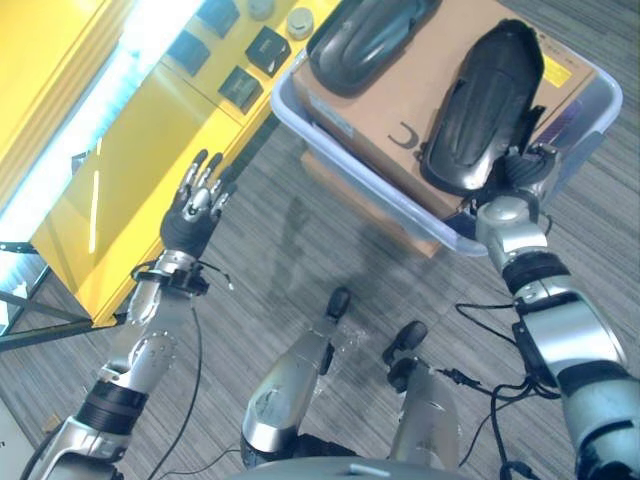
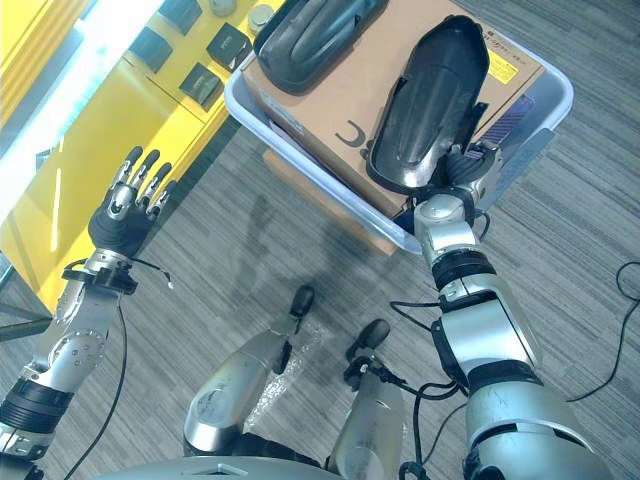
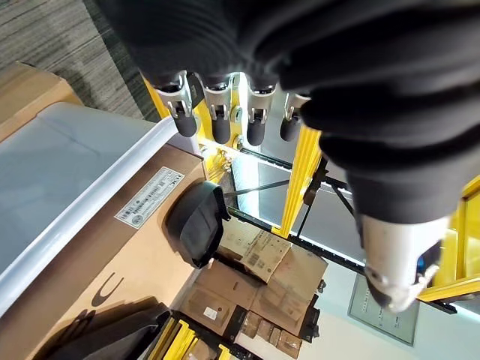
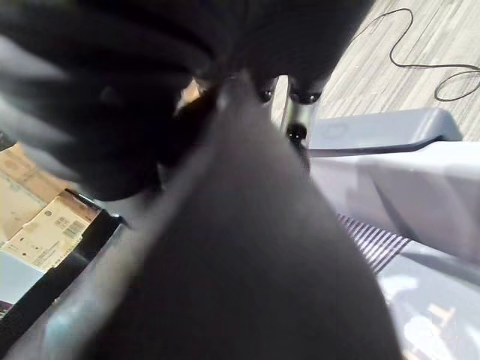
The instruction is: Move parts from the plastic box to the shelf.
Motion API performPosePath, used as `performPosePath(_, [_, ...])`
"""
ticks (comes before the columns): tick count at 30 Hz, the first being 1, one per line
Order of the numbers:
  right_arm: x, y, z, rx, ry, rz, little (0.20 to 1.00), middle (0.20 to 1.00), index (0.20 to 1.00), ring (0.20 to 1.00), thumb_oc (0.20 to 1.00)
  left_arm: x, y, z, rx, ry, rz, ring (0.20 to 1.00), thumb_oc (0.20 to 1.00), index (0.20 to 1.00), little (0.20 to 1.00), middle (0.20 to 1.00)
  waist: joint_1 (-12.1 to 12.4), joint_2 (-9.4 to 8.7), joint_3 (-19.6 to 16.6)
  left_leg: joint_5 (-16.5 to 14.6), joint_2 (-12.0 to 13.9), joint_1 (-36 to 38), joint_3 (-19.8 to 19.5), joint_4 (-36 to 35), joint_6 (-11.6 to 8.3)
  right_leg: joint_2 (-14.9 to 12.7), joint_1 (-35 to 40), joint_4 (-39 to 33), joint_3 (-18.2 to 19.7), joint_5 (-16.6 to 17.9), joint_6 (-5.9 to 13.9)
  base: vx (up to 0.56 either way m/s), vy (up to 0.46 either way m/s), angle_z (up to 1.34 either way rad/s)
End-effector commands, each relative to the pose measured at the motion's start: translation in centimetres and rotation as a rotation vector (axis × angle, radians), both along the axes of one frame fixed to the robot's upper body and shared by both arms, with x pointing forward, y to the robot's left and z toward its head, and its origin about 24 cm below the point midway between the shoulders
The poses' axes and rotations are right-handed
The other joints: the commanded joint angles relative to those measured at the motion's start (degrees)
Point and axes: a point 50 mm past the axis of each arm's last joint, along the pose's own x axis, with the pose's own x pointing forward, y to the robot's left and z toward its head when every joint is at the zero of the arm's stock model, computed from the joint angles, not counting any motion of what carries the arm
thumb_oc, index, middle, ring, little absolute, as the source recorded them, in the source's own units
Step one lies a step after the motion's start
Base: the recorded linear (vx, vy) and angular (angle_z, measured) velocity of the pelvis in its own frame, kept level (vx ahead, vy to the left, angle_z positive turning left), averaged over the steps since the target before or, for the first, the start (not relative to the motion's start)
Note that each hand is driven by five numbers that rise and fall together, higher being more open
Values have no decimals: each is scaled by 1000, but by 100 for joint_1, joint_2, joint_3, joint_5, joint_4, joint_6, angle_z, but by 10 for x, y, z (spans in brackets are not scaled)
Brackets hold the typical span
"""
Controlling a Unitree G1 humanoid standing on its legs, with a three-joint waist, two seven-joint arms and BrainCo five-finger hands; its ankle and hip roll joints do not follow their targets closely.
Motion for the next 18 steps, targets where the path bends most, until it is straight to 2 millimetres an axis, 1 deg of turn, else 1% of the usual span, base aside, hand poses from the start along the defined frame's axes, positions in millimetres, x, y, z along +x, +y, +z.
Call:
performPosePath(1, [1,5,14,-64,-64,28,200,200,200,200,200,-6,0,21,-6,-127,-14,1000,1000,1000,1000,1000,91,-174,134,-602,36,-458,297,694,40,-408,679,-1051,299,613,685,-13,-29,-5])
performPosePath(5, [-3,3,20,-68,-135,44,200,200,200,200,200,-8,2,22,-6,-135,-18,1000,1000,1000,1000,1000,37,-199,134,-620,80,-276,327,642,32,-381,823,-1083,304,592,668,-17,-43,-4])
performPosePath(7, [-6,5,29,-77,-205,69,200,200,200,200,200,-10,3,23,0,-143,-21,1000,1000,1000,1000,1000,-9,-233,134,-631,110,-115,344,592,25,-358,957,-1111,309,576,662,-19,-58,-6])
performPosePath(8, [-10,9,37,-80,-264,92,200,200,200,200,200,-13,5,24,9,-146,-27,1000,1000,1000,1000,1000,-47,-262,134,-639,140,35,372,549,21,-332,1083,-1138,319,556,657,-13,-53,-6])
performPosePath(9, [-11,10,40,-83,-283,97,200,200,200,200,200,-13,5,24,12,-146,-29,1000,1000,1000,1000,1000,-56,-270,134,-642,146,74,376,537,19,-325,1117,-1147,321,552,656,-6,-64,-10])
performPosePath(10, [-17,14,48,-89,-335,126,200,200,200,200,200,-16,7,25,25,-150,-29,1000,1000,1000,1000,1000,-106,-311,102,-655,177,222,400,485,9,-297,1237,-1188,334,535,657,-2,-46,-10])
performPosePath(12, [-23,19,52,-88,-376,153,200,200,200,200,200,-18,7,25,34,-148,-39,1000,1000,1000,1000,1000,-157,-359,14,-663,211,336,422,422,2,-263,1318,-1231,349,524,660,25,-53,-9])
performPosePath(14, [-34,27,49,-70,-420,200,200,200,200,200,200,-18,7,24,49,-123,-46,1000,1000,1000,1000,1000,-278,-464,-212,-671,282,602,481,262,-18,-177,1508,-1340,401,499,676,63,-50,-8])
performPosePath(16, [-39,30,46,-45,-435,217,200,200,200,200,200,-17,7,24,49,-109,-56,1000,1000,1000,1000,1000,-333,-512,-307,-654,302,685,493,208,-21,-154,1565,-1382,424,512,680,43,-42,-9])
performPosePath(18, [-45,36,40,-35,-440,239,200,200,200,200,200,-14,1,23,57,-92,-90,1000,1000,1000,1000,1000,-437,-598,-514,-667,360,883,540,116,-36,-83,1722,-1454,470,492,679,58,-73,-19])
